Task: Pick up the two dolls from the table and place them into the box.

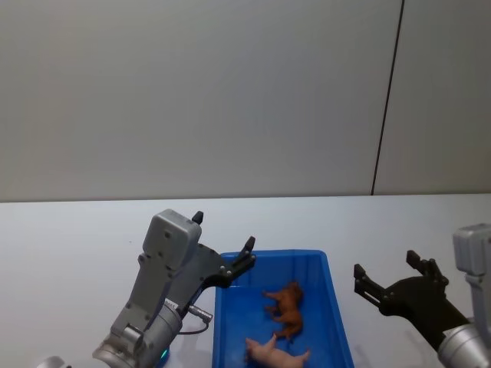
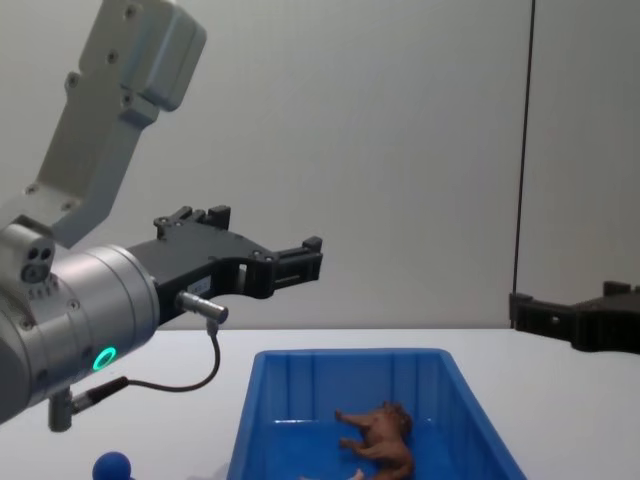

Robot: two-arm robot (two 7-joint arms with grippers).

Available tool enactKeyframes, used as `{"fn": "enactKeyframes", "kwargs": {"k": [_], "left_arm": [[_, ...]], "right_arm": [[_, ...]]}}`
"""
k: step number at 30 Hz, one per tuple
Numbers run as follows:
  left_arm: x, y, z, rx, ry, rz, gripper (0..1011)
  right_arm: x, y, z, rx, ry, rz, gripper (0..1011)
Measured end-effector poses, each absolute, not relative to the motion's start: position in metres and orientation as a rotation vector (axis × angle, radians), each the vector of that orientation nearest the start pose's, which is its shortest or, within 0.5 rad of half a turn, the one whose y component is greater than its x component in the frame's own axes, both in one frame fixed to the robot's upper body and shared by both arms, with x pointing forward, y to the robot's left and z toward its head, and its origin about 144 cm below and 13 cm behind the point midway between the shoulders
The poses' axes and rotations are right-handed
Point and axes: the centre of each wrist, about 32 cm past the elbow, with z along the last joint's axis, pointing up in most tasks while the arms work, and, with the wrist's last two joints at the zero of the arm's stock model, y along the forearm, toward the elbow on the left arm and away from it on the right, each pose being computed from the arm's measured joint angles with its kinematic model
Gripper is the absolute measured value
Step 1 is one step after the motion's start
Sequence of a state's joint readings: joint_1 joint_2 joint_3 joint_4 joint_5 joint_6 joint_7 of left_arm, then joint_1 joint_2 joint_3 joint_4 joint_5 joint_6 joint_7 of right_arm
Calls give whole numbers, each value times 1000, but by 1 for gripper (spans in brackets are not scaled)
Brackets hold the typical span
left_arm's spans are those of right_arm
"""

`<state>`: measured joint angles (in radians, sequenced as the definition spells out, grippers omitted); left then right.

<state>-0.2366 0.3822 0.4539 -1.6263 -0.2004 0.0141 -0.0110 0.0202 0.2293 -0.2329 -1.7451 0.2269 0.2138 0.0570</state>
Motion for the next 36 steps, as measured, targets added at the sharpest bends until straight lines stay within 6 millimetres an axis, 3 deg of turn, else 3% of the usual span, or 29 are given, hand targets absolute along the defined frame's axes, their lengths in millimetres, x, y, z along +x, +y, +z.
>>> {"fn": "enactKeyframes", "kwargs": {"k": [11, 23, 36], "left_arm": [[486, 206, 1205, 96, -229, 1149, 1001], [471, 228, 1203, 186, -102, 1214, 1001], [459, 254, 1187, 291, 37, 1286, 1001]], "right_arm": [[446, -214, 1191, -60, 47, -1281, 1001], [443, -216, 1191, -57, 46, -1294, 1001], [442, -216, 1191, -56, 46, -1298, 1001]]}}
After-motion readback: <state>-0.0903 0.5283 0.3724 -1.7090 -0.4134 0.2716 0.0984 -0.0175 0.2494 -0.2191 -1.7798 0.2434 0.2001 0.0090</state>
